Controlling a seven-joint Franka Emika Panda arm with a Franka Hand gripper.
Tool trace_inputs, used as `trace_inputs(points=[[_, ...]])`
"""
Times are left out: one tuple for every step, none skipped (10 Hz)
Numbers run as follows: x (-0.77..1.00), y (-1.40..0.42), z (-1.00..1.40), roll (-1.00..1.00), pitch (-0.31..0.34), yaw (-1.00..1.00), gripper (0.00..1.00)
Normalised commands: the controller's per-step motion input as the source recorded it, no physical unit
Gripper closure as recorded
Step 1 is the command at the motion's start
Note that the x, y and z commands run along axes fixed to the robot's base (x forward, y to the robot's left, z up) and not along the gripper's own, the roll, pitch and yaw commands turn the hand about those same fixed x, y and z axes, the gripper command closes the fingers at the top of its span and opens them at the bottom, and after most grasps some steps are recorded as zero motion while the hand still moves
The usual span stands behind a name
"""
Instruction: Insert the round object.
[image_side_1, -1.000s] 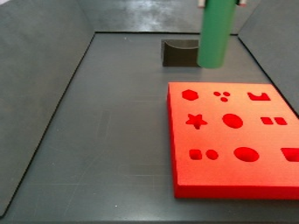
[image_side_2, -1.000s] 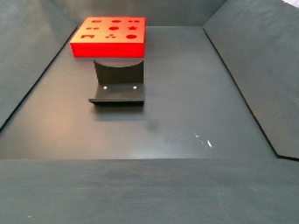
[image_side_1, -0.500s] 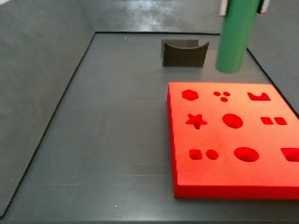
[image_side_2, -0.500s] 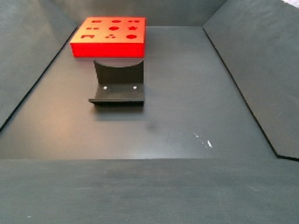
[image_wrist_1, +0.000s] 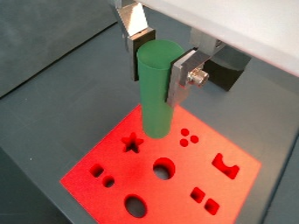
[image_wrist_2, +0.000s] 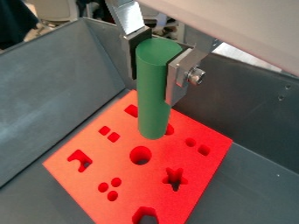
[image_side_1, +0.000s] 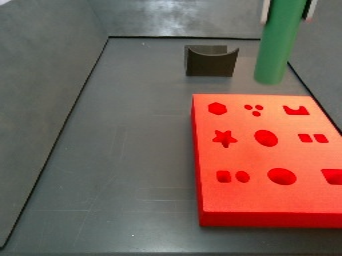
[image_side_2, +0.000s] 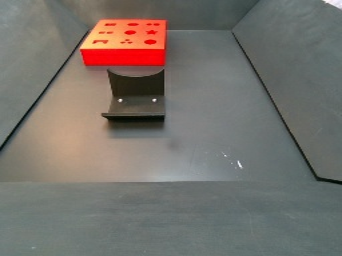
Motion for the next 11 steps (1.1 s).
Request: trace_inputs(points=[[0.49,-0.11,-0.30,0.34,0.319,-0.11,1.00],[0.55,-0.12,-0.26,0.32,0.364,-0.03,1.00],[0.54,-0.12,-0.33,0.19,0.389,-0.09,1.00],[0.34,-0.09,-0.31,0.04,0.359,-0.10,1.00],[-0.01,0.00,0.00,0.00,-0.004,0.00,1.00],[0.05,0.00,-0.08,-0.04,0.019,0.00,1.00],[0.61,-0.10,-0.01,0.10,0.416,-0.02,1.00],[0.55,0.00,0.00,0.13,0.500,0.00,1.00],[0.47,0.00,0.00,0.14,0.500,0.00,1.00],[0.49,0.00,0.00,0.13,0.500,0.00,1.00],[0.26,-0.03,0.00,0.05,0.171,0.00,1.00]])
